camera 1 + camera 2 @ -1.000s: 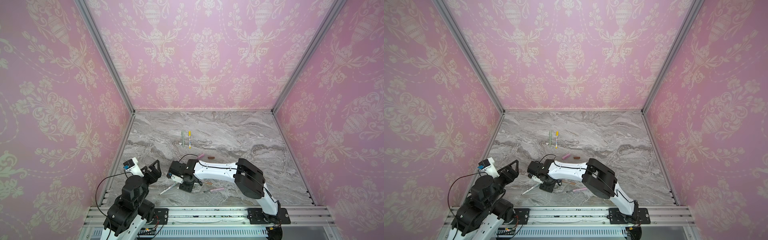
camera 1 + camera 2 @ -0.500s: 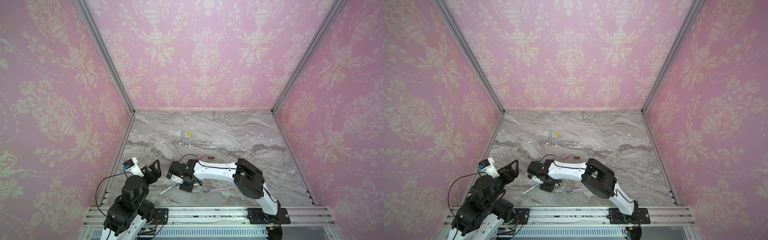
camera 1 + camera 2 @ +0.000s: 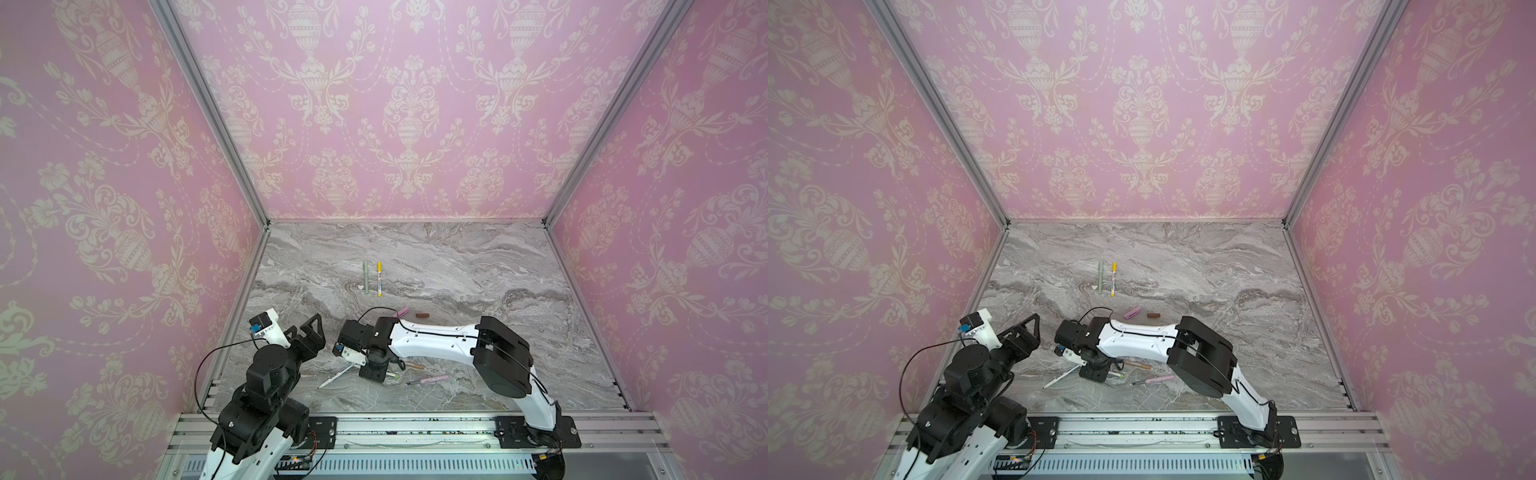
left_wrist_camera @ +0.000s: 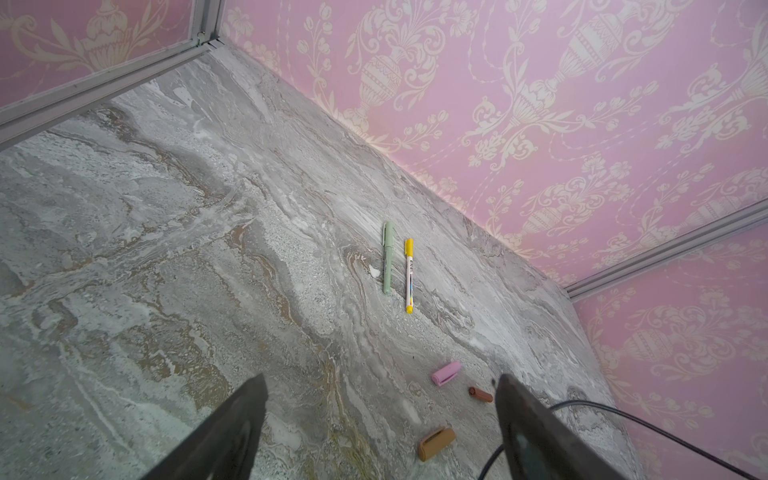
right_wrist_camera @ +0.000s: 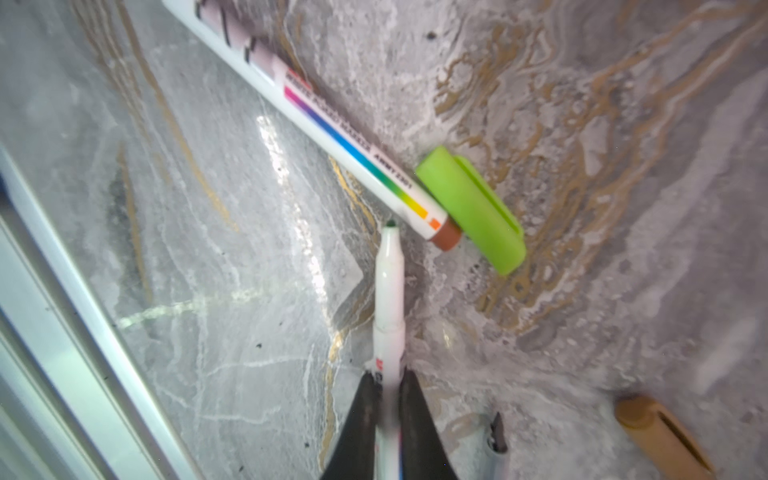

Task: Insert the pens into the pen caps
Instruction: 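Grasp the white pen with right gripper and lift it upright, then close left gripper on the white pen while right gripper holds it out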

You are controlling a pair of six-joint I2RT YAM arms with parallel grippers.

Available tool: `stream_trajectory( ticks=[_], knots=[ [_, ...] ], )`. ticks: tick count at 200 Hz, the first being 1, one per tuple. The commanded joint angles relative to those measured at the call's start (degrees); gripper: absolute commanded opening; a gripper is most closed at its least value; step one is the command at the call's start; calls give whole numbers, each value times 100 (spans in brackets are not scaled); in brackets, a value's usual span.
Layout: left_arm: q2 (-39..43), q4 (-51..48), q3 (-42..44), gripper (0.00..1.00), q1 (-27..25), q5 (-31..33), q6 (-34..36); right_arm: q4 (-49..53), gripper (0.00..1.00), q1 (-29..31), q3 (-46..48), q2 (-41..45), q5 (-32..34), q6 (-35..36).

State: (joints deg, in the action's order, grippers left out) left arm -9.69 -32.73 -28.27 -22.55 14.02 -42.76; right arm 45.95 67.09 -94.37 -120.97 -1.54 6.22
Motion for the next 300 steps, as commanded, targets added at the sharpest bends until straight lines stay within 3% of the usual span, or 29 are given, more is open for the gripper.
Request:
stream_trajectory(
  ticks=[1,22,45,97,136,267,300],
  knots=[
    [-295,701,-263,88,48,-286,510,-254,8,-329,38,766,-33,-169],
    [-671,1158,-460,88,48,-711,859,-722,8,-741,241,1342,-367,-711],
    [-1080,1651,-648,88,48,-1351,1084,-1583,6,-1356,718,1939,-897,-1754],
    [-2093,2763,-749,85,48,-3688,942,-4203,1,-2573,2078,2848,-2220,-4627],
    [-2917,3340,-649,82,48,-4850,470,-5041,1,-2763,2238,2900,-2622,-5441],
    [-4165,4091,-706,66,40,-4553,313,-5504,0,-2684,2326,3040,-3210,-5693],
    [-4334,4273,-755,54,38,-4577,199,-5586,0,-2659,2386,3087,-3256,-5702]
  ],
)
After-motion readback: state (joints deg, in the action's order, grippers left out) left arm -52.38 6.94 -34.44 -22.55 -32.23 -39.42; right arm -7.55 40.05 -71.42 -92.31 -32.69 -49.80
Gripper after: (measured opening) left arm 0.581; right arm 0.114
